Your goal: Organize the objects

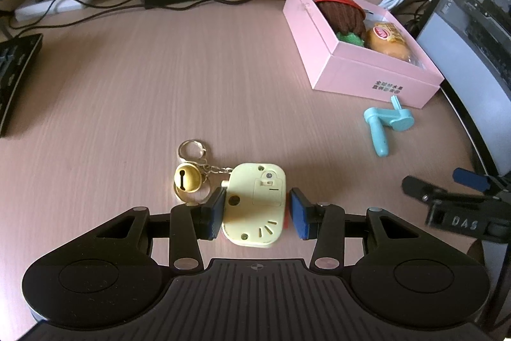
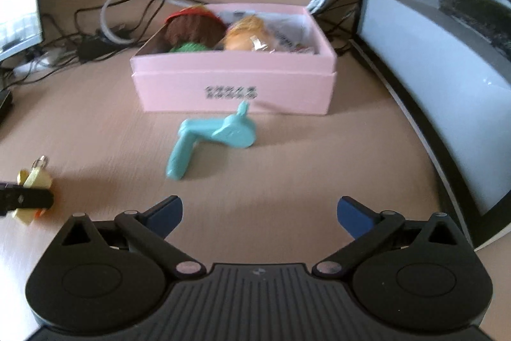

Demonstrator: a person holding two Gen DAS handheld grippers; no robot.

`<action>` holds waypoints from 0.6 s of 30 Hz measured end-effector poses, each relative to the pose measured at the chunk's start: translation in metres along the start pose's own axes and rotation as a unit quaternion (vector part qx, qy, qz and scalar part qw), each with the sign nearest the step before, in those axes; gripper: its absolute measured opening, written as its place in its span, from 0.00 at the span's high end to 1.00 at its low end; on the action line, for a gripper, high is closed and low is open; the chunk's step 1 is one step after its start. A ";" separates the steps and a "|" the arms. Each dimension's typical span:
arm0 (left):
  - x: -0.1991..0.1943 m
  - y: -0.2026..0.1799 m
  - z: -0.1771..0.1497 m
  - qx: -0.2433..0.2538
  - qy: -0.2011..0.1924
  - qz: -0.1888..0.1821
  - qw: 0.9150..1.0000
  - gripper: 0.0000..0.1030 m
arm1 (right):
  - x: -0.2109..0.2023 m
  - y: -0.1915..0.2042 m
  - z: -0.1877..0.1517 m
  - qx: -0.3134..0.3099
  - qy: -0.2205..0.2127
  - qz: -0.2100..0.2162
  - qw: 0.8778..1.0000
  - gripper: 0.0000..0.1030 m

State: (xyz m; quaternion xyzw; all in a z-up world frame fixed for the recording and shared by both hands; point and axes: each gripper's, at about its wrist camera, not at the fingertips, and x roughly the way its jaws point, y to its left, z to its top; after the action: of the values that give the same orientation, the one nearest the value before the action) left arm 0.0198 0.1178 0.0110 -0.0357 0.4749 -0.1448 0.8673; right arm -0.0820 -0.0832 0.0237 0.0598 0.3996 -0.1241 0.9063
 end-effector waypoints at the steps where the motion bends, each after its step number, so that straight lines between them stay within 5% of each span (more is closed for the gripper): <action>1: 0.000 0.001 0.000 -0.001 0.000 -0.001 1.000 0.54 | 0.000 0.001 -0.001 -0.001 0.002 0.003 1.000 0.00; 18: -0.003 0.001 -0.006 -0.005 -0.001 0.001 1.000 0.53 | 0.008 0.015 -0.005 -0.011 -0.008 0.017 1.000 0.00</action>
State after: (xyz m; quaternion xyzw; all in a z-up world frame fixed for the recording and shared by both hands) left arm 0.0139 0.1205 0.0103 -0.0400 0.4745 -0.1415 0.8679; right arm -0.0760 -0.0689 0.0146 0.0555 0.3926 -0.1044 0.9121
